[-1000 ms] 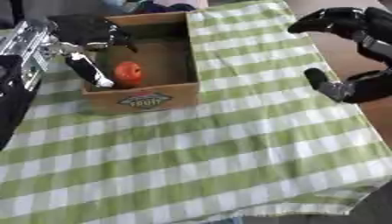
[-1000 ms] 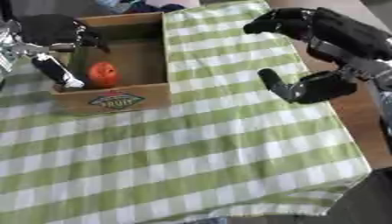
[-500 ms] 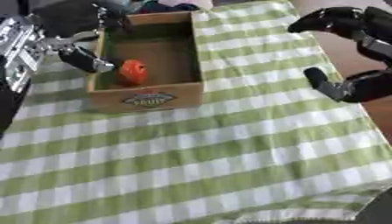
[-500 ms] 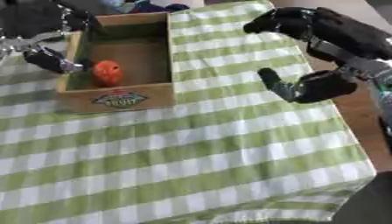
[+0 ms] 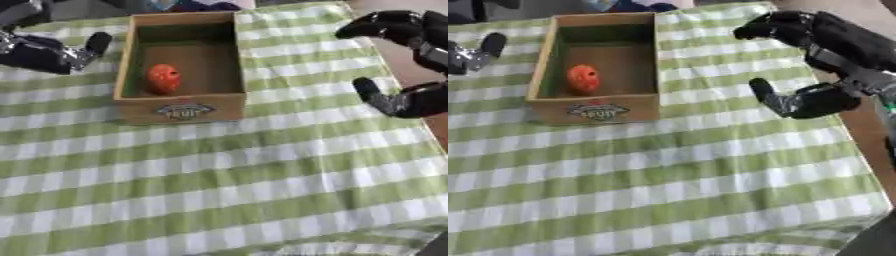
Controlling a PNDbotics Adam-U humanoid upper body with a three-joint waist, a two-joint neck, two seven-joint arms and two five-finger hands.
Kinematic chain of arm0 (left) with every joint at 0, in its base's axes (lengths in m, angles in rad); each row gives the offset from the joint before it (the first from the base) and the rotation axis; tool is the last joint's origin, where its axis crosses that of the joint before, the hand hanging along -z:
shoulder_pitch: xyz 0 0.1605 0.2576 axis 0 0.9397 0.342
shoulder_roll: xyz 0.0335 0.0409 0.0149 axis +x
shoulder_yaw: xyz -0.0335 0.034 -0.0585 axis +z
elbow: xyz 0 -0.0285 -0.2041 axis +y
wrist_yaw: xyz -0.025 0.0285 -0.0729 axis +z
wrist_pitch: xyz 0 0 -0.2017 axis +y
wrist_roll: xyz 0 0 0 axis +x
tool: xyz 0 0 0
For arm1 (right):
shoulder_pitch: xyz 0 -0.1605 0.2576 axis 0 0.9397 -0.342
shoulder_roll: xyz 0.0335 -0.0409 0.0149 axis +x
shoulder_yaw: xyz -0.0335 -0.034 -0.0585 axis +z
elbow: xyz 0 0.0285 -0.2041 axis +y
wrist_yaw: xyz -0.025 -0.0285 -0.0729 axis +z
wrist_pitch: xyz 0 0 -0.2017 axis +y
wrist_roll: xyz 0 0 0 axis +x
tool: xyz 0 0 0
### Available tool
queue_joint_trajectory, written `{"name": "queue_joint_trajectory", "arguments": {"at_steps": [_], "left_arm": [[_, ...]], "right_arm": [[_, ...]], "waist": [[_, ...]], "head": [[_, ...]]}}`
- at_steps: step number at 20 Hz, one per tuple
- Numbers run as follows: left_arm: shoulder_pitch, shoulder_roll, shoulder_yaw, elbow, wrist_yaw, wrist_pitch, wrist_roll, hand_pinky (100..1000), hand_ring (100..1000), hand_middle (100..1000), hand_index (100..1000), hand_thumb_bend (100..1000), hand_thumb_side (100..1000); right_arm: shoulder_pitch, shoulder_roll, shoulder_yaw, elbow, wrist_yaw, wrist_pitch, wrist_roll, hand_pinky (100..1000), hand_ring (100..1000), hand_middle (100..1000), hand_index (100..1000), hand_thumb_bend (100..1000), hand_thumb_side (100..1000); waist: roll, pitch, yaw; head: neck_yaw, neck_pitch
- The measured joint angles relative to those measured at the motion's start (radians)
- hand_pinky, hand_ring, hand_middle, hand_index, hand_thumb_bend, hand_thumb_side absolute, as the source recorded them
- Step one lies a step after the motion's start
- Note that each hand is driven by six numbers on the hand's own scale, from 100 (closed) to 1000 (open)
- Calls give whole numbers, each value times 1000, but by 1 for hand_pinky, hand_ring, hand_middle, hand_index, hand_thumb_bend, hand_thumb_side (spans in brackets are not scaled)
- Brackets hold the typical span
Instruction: Pick up objects on the table and place them in the box.
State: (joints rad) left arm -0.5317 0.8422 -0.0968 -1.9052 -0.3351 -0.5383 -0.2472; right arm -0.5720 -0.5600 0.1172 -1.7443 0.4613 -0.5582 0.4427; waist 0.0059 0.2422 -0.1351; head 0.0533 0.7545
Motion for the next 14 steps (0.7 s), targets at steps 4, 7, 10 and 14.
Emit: {"name": "queue_joint_trajectory", "arguments": {"at_steps": [4, 7, 10, 14], "left_arm": [[26, 3, 27, -59, 51, 41, -19, 688, 679, 679, 835, 100, 252], [92, -35, 41, -65, 80, 61, -31, 691, 679, 680, 840, 100, 255], [158, -86, 47, -75, 78, 60, -61, 691, 678, 682, 844, 100, 252], [241, -130, 59, -76, 56, 26, -106, 692, 678, 683, 849, 100, 251]], "right_arm": [[1, 0, -5, 0, 4, 2, -5, 792, 817, 816, 965, 100, 508], [2, 0, -10, 0, 5, 5, -11, 792, 817, 816, 964, 100, 517], [10, 0, -13, 0, 11, 5, -13, 792, 817, 816, 964, 100, 510], [10, 0, -14, 0, 13, 5, -14, 792, 817, 816, 964, 100, 507]], "waist": [[-1, 8, 16], [-15, 13, 38], [-11, 13, 41], [-10, 10, 40]], "head": [[11, 0], [19, 2], [20, 6], [20, 10]]}}
